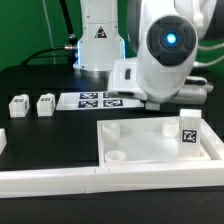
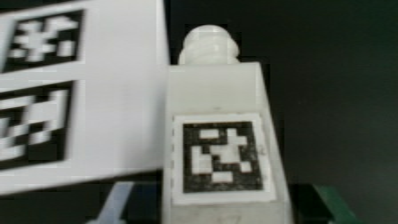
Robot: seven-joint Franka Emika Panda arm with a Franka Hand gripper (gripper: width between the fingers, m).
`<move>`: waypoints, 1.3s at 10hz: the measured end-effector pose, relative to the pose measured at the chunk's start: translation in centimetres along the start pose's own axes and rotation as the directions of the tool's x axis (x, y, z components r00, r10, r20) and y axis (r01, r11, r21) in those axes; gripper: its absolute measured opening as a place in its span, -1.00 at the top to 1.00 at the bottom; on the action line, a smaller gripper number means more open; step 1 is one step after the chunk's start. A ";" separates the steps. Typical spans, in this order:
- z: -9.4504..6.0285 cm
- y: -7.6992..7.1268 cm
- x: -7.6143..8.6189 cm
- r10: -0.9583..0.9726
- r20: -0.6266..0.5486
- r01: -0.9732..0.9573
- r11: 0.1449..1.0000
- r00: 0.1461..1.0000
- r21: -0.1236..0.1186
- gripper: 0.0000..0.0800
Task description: Assemble square table
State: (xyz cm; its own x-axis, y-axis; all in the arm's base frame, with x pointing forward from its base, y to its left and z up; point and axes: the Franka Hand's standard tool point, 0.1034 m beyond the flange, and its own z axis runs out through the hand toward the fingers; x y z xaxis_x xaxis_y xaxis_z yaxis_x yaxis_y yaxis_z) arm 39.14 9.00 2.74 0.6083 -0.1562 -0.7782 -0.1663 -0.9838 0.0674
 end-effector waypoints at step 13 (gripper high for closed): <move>-17.3 5.0 -2.0 0.010 -0.746 0.072 0.994 0.666 0.077 0.27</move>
Offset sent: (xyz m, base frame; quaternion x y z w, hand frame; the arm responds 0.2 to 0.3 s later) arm 0.0214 -0.0433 0.0717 -0.0591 0.0721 -0.0075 0.9956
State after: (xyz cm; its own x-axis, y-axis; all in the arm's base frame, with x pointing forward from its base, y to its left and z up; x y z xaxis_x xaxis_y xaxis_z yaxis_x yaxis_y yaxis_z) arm 50.47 2.82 15.41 0.9824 -0.1795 -0.0513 -0.1814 -0.9827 -0.0366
